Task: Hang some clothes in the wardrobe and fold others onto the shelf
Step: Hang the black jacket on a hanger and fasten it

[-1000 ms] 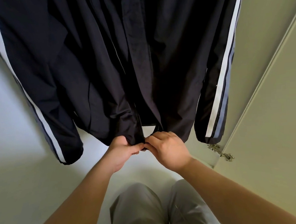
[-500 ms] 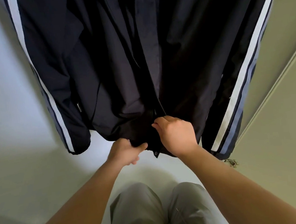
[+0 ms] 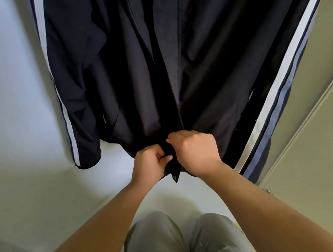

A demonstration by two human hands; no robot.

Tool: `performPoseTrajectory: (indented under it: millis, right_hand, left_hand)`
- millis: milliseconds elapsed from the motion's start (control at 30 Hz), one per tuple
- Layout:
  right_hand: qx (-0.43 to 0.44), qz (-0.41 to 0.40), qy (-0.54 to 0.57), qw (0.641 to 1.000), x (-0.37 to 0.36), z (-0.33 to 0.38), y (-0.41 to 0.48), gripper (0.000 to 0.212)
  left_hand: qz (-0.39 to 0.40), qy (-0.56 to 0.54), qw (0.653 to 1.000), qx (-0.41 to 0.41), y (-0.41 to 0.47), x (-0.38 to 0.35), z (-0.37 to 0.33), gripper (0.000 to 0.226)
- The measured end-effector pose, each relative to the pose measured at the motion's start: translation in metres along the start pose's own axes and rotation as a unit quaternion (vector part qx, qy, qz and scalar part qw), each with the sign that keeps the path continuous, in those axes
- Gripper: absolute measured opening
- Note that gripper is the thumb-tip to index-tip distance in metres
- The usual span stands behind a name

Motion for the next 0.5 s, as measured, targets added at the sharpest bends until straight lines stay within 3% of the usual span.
performPoseTrajectory:
  millis: [133,233,367,433,500]
  right_hand:
    - [-0.013,-0.116,-0.015,0.993,0.04,-0.006,0.031,0.02]
    - [0.002,-0.117,0.007,0.993,0.04,-0.004,0.04,0.02]
    - [-0.001,-0.098,0.024,0.995,0.029,-0.002,0.037,0.02]
    - [0.001,-0.112,0.01,0.994,0.038,-0.003,0.047,0.019]
    - [-0.016,-0.165,0.003,0.986,0.069,-0.012,0.07,0.02]
  left_hand:
    - [0.003,0.04,0.999,-0.002,0.01,0.009,0.007,0.036]
    - [-0.038,0.025,0.998,-0.033,0.019,0.025,-0.021,0.023]
    - [-0.13,-0.006,0.987,-0.096,0.037,0.043,-0.063,0.024]
    - [-0.136,0.005,0.984,-0.116,0.042,0.042,-0.064,0.018]
    - [-0.125,0.012,0.988,-0.096,0.046,0.038,-0.054,0.026]
Point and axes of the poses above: each hand's wrist, its own y-axis towards the middle knuckle, its own x-axis out of the back of the hand, z = x × y, the point moved 9 cm from there along y, towards the middle knuckle, and after that the axes turned 5 degrees about -z, right-handed, at the moved point
